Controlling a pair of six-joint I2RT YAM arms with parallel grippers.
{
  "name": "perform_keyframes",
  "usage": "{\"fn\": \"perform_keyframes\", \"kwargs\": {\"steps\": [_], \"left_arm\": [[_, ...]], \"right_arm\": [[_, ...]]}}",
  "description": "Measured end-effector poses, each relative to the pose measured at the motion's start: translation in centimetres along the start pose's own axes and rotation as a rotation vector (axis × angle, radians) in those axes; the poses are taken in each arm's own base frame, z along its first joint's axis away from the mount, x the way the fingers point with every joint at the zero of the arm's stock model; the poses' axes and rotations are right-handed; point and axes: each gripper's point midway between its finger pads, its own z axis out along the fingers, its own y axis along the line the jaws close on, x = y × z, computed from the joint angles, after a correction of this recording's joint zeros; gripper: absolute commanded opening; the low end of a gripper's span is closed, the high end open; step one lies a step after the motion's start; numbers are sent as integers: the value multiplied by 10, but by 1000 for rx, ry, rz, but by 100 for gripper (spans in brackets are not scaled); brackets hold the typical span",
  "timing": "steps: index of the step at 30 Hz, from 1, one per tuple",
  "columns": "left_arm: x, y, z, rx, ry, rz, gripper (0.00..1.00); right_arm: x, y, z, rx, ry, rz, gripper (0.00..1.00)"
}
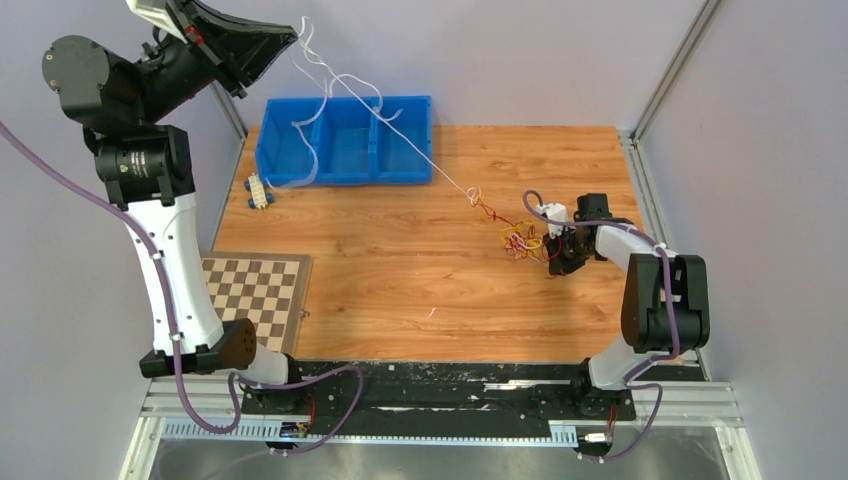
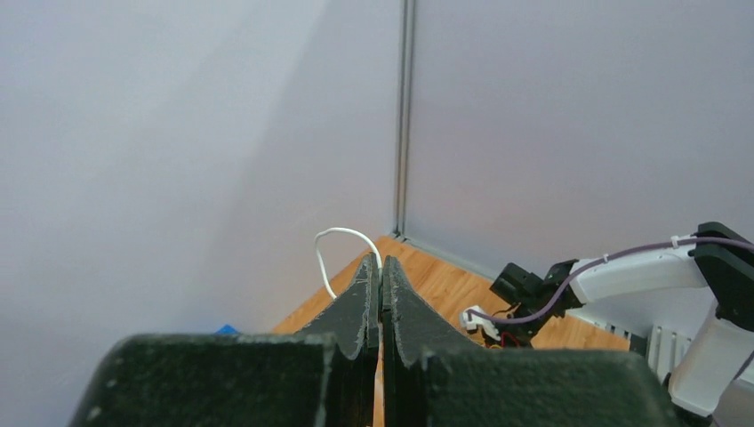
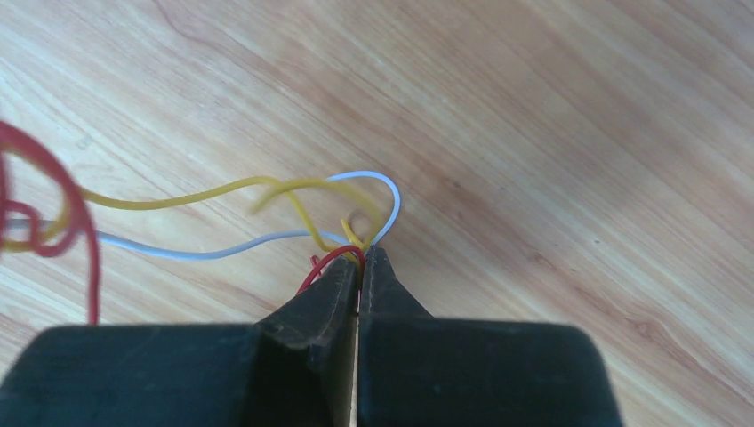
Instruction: Untangle the cables
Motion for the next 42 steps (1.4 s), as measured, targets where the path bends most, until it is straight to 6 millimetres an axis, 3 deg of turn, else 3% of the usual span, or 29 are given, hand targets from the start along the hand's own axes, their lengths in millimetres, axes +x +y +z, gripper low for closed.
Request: {"fn": "perform_keyframes", "kwargs": {"steps": [6, 11, 14, 16, 20, 21, 22, 23, 24, 26, 27, 28, 30, 32, 34, 38, 42], "left_arm": [[-25, 25, -17, -89, -52, 13, 0], [-35, 29, -22, -106, -78, 11, 0], [-28, 28, -24, -94, -67, -20, 0], [-11, 28, -27, -84, -35, -70, 0], [59, 42, -40, -93, 91, -225, 0], [84, 48, -45, -106, 129, -272, 2], [115, 55, -53, -129, 180, -324, 9], [141, 60, -60, -152, 222, -372, 16], [179, 67, -72, -187, 286, -435, 32], [234, 73, -91, -247, 387, -506, 54], [257, 74, -101, -273, 437, -532, 64], [284, 74, -114, -307, 500, -564, 69], [317, 71, -132, -344, 592, -593, 77], [341, 66, -147, -367, 668, -607, 84], [356, 60, -149, -353, 714, -593, 85], [382, 32, -127, -230, 803, -548, 84], [410, 0, -91, -62, 857, -541, 84]], "right_arm": [[4, -14, -2, 27, 11, 5, 0], [5, -32, -5, 54, 8, 22, 0], [8, -39, -8, 68, 9, 26, 0], [10, -40, -10, 62, 14, 24, 0], [13, -15, -17, -63, 29, 32, 2], [10, -7, -22, -104, 23, 33, 10], [6, 0, -26, -134, 13, 29, 25], [0, 8, -31, -166, 0, 20, 52], [-8, 18, -39, -200, -19, -2, 71], [-21, 36, -52, -256, -54, -40, 87], [-26, 44, -58, -278, -67, -56, 89], [-30, 52, -64, -301, -78, -74, 90], [-35, 64, -71, -345, -85, -85, 90], [-39, 69, -75, -368, -88, -70, 90], [-47, 72, -77, -374, -98, -54, 88], [-84, 85, -70, -377, -141, -72, 85], [-117, 112, -45, -398, -153, -136, 84]]}}
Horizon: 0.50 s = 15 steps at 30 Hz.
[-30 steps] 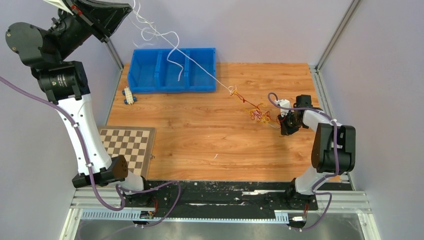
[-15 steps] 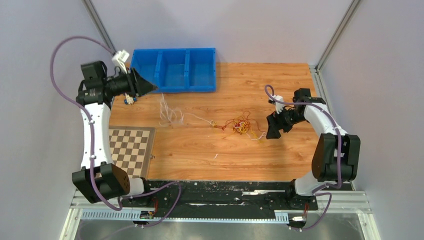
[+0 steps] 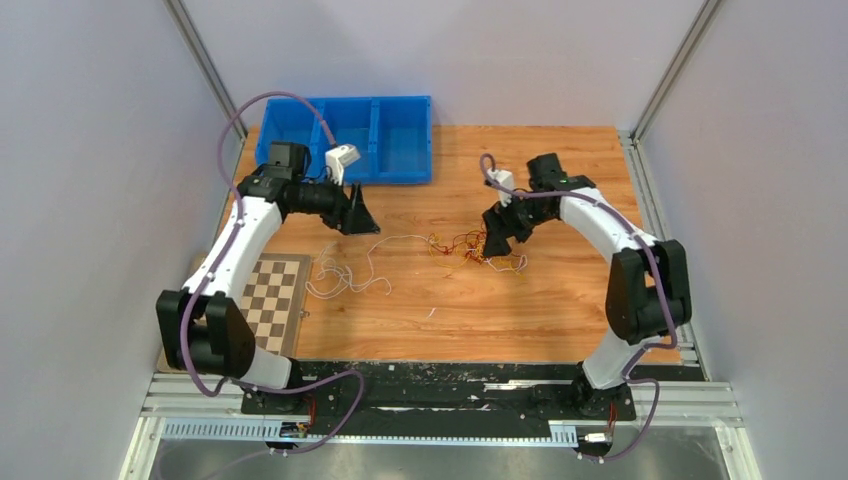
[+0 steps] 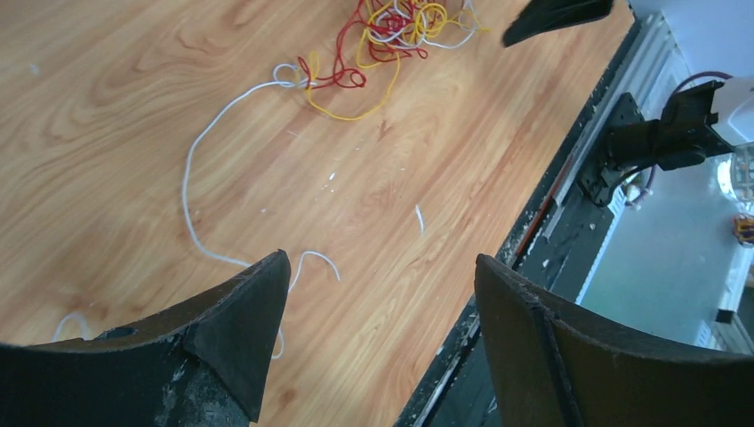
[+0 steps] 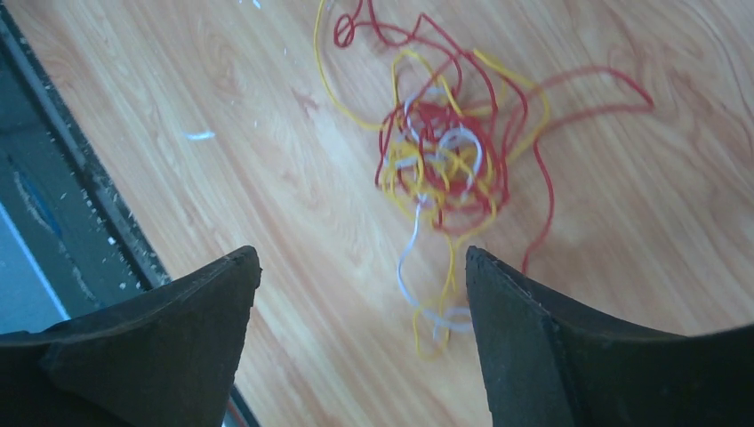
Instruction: Untangle the cables
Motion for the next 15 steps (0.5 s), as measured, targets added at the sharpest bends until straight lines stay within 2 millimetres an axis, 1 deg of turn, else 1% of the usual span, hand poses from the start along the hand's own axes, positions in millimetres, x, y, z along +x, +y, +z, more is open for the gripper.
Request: {"fn": "perform_keyframes", "kwargs": {"steps": [1, 3, 4, 5, 6, 8, 9, 11, 12, 13, 15], "left_arm": [[1, -2, 10, 20, 14, -1, 84], [3, 0, 24, 40, 32, -19, 84], [4, 2, 30, 45, 37, -32, 84], [4, 5, 35, 47, 40, -45, 84], [4, 7, 39, 49, 42, -56, 83], [3, 11, 46, 50, 44, -68, 82], [3, 12, 48, 50, 43, -69, 82], [1, 14, 51, 47, 39, -70, 82], [1, 14, 52, 48, 38, -69, 83], [0, 13, 53, 51, 35, -64, 83], [-2, 9, 54, 65, 31, -45, 85]], "right_arm": [[-4, 0, 11, 2, 7, -10, 83], [-6, -2, 34, 11, 33, -25, 78], [-3, -6, 45, 21, 52, -27, 70], [0, -10, 56, 32, 73, -27, 57], [5, -15, 66, 44, 96, -25, 41], [15, -23, 82, 63, 138, -19, 12], [19, -25, 86, 67, 152, -21, 1], [22, -23, 90, 65, 167, -24, 0], [19, -21, 90, 60, 160, -35, 0], [14, -16, 87, 48, 142, -51, 0], [0, -2, 75, 20, 88, -92, 0]]}}
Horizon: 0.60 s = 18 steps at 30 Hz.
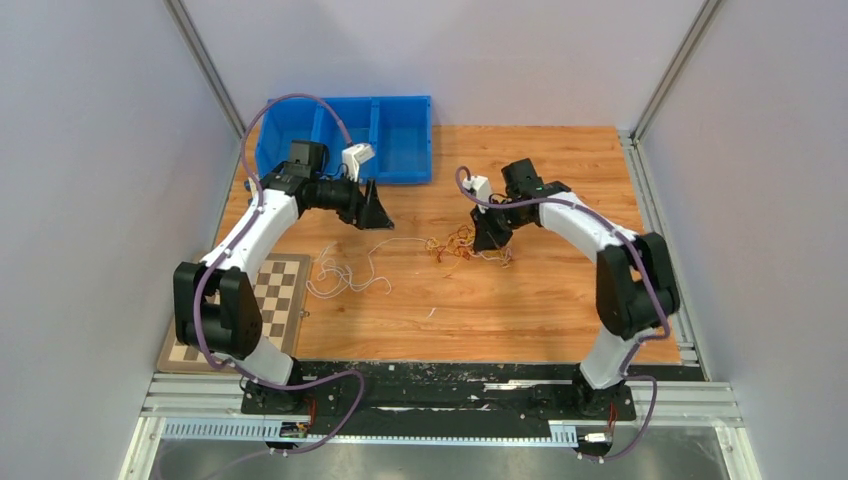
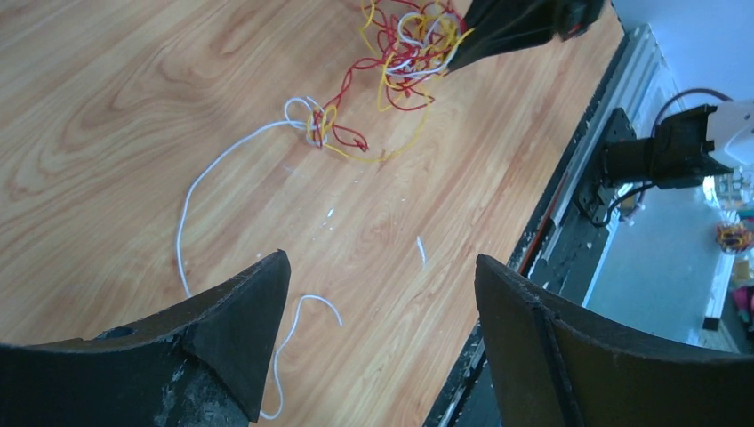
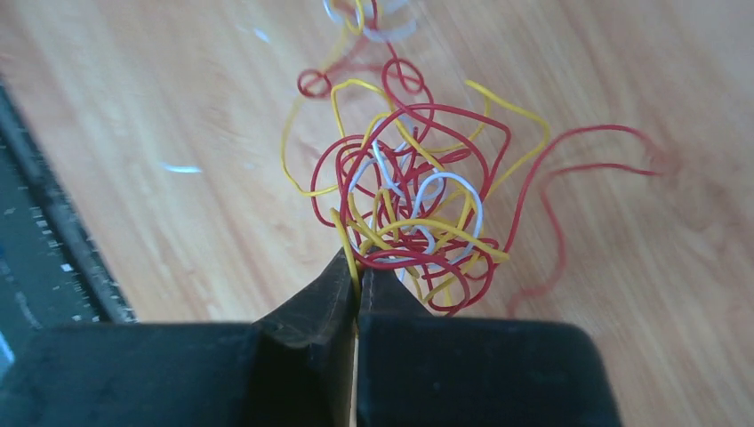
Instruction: Untangle the cables
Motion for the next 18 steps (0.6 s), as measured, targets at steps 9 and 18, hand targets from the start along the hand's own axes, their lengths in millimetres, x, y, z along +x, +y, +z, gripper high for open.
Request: {"fn": "perform_keyframes", "kwargs": {"steps": [9, 18], "left_arm": [[13, -69, 28, 189, 31, 287, 88], [6, -132, 35, 307, -23, 511, 27]], "right_arm": [[-95, 123, -107, -125, -384, -411, 0], [-99, 158, -110, -199, -390, -484, 0]]}}
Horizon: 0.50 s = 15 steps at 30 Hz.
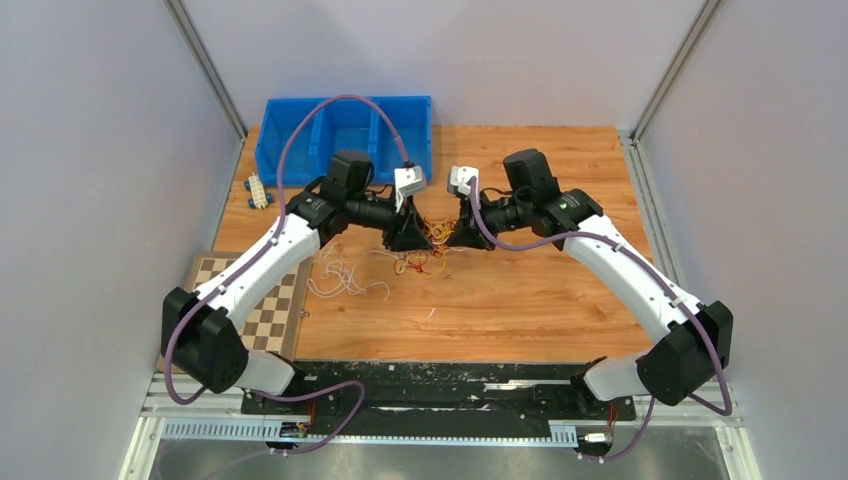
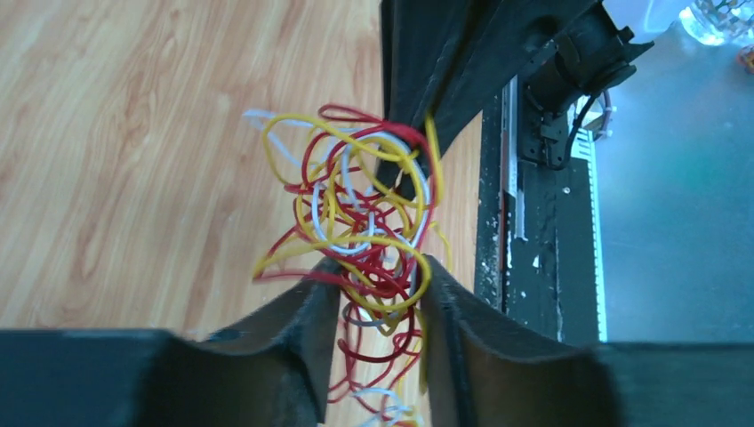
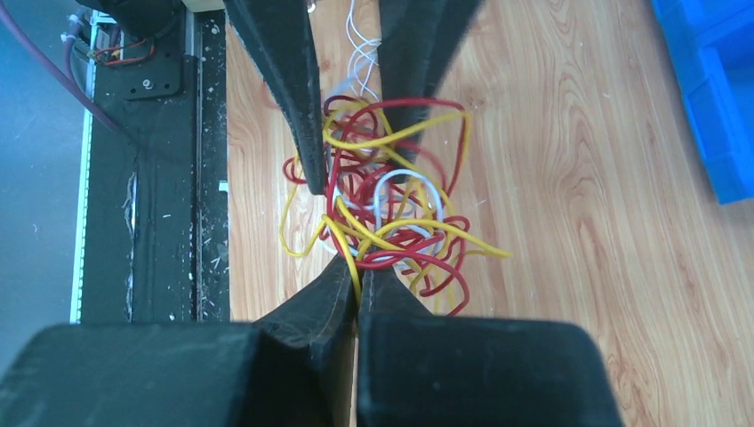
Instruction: Untangle the cables
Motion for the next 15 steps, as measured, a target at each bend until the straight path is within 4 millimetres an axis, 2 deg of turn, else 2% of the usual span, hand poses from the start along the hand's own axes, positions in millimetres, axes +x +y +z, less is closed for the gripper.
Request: {"fn": "perform_keyframes", "kwargs": {"steps": [1, 2, 4, 7, 9, 11, 13, 15], "left_arm": [[-3, -3, 0, 3, -6, 8, 20], [-5, -5, 0, 3, -11, 15, 6], [-9, -6, -3, -3, -21, 18, 0], [-16, -2, -14, -38, -46, 21, 0], [-19, 7, -29, -85, -68, 15, 0], [-21, 19, -47, -142, -92, 3, 0], [-19, 30, -65, -198, -106, -19, 0], [-13, 40, -83, -256, -108, -55, 0]], "right_arm": [[1, 0, 0, 2, 4, -1, 0], [3, -2, -2, 10, 10, 3, 0], [5, -5, -6, 26, 15, 11, 0], [6, -20, -25, 99, 7, 31, 0], [9, -40, -49, 190, -5, 65, 0], [17, -67, -82, 306, -24, 134, 0], [32, -90, -114, 423, -26, 208, 0], [54, -116, -157, 572, -27, 302, 0]]}}
